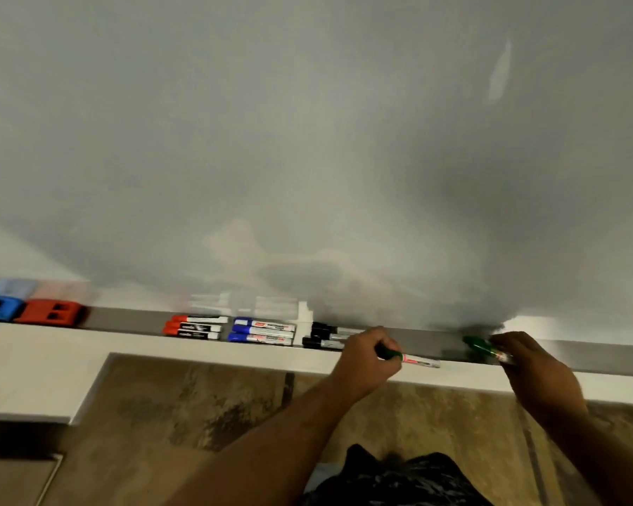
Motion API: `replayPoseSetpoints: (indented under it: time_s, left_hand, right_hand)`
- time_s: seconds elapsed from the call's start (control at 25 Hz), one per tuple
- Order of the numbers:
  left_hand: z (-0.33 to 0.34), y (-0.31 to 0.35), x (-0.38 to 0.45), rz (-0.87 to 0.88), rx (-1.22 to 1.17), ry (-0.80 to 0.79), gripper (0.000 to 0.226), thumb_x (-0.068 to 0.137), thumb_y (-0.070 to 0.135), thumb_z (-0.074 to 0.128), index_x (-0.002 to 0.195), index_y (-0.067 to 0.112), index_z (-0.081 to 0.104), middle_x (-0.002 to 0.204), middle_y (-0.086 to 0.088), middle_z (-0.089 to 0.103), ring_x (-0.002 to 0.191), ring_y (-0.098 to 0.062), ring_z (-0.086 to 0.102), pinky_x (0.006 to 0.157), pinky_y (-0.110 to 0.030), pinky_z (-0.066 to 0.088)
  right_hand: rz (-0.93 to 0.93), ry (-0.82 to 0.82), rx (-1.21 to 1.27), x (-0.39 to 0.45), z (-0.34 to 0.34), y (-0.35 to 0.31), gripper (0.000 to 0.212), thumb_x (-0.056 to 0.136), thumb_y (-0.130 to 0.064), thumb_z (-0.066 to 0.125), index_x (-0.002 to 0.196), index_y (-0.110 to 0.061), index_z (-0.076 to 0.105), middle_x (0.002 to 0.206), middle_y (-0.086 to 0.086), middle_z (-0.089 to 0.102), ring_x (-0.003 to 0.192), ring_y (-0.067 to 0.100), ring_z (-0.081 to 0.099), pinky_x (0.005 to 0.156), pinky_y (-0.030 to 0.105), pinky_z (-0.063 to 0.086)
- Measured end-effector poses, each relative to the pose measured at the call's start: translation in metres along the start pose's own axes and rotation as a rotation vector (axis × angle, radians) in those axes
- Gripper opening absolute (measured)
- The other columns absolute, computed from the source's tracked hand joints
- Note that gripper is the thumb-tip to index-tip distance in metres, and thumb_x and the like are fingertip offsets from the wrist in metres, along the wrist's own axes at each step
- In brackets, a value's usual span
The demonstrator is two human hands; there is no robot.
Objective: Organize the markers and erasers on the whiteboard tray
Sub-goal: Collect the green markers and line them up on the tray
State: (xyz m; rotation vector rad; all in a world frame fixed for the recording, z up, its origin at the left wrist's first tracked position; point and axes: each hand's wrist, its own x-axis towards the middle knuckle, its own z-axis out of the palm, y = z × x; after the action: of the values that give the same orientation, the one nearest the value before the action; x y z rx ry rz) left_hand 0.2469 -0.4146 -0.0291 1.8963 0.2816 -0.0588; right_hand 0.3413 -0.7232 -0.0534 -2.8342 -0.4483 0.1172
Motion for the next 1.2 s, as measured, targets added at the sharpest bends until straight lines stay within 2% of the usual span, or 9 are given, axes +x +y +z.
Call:
replayPoseSetpoints:
  time_s: [0.12, 0.24, 0.32, 0.4, 0.52, 0.6, 0.72, 1.0, 1.2]
  left_hand:
    - [0.000, 0.009, 0.006, -0.021, 0.003, -0.020, 0.017, 0.081, 0.012, 0.078, 0.088, 0.021, 0.065, 0.100, -0.006, 0.076, 0.095, -0.019, 0.073, 0.088, -0.039, 0.061]
    - [0.002, 0.011, 0.010, 0.041, 0.191, -0.061, 0.015, 0.087, 0.010, 0.074, 0.098, 0.013, 0.064, 0.099, -0.015, 0.072, 0.090, -0.031, 0.069, 0.081, -0.043, 0.060]
    - [0.002, 0.015, 0.012, 0.062, 0.401, -0.093, 0.015, 0.090, 0.008, 0.070, 0.104, 0.012, 0.065, 0.102, -0.016, 0.070, 0.092, -0.036, 0.066, 0.081, -0.046, 0.058]
    - [0.004, 0.014, 0.016, 0.088, 0.565, -0.134, 0.024, 0.090, 0.003, 0.066, 0.112, 0.011, 0.067, 0.110, -0.018, 0.070, 0.099, -0.038, 0.065, 0.085, -0.048, 0.057]
    - [0.011, 0.010, 0.022, 0.089, 0.757, -0.234, 0.029, 0.090, 0.002, 0.065, 0.118, 0.010, 0.069, 0.114, -0.017, 0.069, 0.105, -0.036, 0.065, 0.090, -0.049, 0.057]
    - [0.011, 0.004, 0.025, 0.116, 0.793, -0.235, 0.028, 0.090, 0.003, 0.063, 0.116, 0.012, 0.072, 0.112, -0.016, 0.070, 0.103, -0.035, 0.066, 0.089, -0.047, 0.057]
    - [0.011, -0.005, 0.032, 0.214, 0.781, -0.175, 0.024, 0.087, 0.006, 0.064, 0.105, 0.014, 0.076, 0.102, -0.013, 0.073, 0.095, -0.031, 0.066, 0.085, -0.038, 0.055]
    - [0.008, -0.021, 0.031, 0.187, 0.572, -0.021, 0.022, 0.088, 0.018, 0.069, 0.110, 0.020, 0.066, 0.116, -0.001, 0.066, 0.109, -0.019, 0.057, 0.094, -0.035, 0.050]
    - [0.003, -0.019, 0.024, 0.146, 0.480, 0.023, 0.033, 0.086, 0.016, 0.072, 0.117, 0.022, 0.061, 0.115, 0.002, 0.062, 0.102, -0.012, 0.058, 0.088, -0.029, 0.052]
  right_hand:
    - [-0.055, 0.018, 0.091, 0.005, 0.026, 0.008, 0.051, 0.096, -0.035, 0.053, 0.137, -0.062, 0.038, 0.132, -0.011, 0.056, 0.082, 0.012, 0.061, 0.052, 0.027, 0.051]
    - [-0.113, 0.004, 0.234, 0.010, 0.051, 0.009, 0.049, 0.099, -0.042, 0.044, 0.144, -0.059, 0.035, 0.135, 0.000, 0.058, 0.108, 0.026, 0.063, 0.086, 0.046, 0.056]
    - [-0.186, 0.008, 0.217, 0.013, 0.057, -0.002, 0.053, 0.098, -0.040, 0.047, 0.147, -0.056, 0.037, 0.135, 0.003, 0.059, 0.114, 0.028, 0.062, 0.093, 0.050, 0.054]
    - [-0.226, -0.003, 0.175, 0.017, 0.042, -0.018, 0.055, 0.097, -0.037, 0.049, 0.147, -0.057, 0.037, 0.135, -0.006, 0.057, 0.106, 0.021, 0.062, 0.080, 0.039, 0.055]
    - [-0.148, 0.014, 0.089, 0.012, 0.011, -0.049, 0.067, 0.089, -0.015, 0.067, 0.143, -0.051, 0.050, 0.132, -0.015, 0.055, 0.089, 0.012, 0.059, 0.054, 0.021, 0.043]
    - [-0.165, 0.047, 0.087, 0.012, 0.004, -0.066, 0.070, 0.079, 0.000, 0.076, 0.137, -0.037, 0.060, 0.129, -0.011, 0.059, 0.088, 0.020, 0.066, 0.056, 0.023, 0.047]
    - [-0.178, 0.046, 0.076, 0.018, 0.003, -0.075, 0.063, 0.074, 0.004, 0.080, 0.129, -0.025, 0.070, 0.125, -0.001, 0.067, 0.092, 0.030, 0.072, 0.062, 0.034, 0.056]
    - [-0.201, -0.014, 0.054, 0.024, 0.019, -0.093, 0.045, 0.079, -0.006, 0.078, 0.119, -0.026, 0.077, 0.117, -0.003, 0.072, 0.088, 0.028, 0.074, 0.061, 0.040, 0.061]
    - [-0.203, -0.100, 0.095, 0.022, 0.027, -0.108, 0.040, 0.086, -0.011, 0.074, 0.123, -0.026, 0.075, 0.120, -0.007, 0.072, 0.091, 0.025, 0.074, 0.066, 0.037, 0.060]
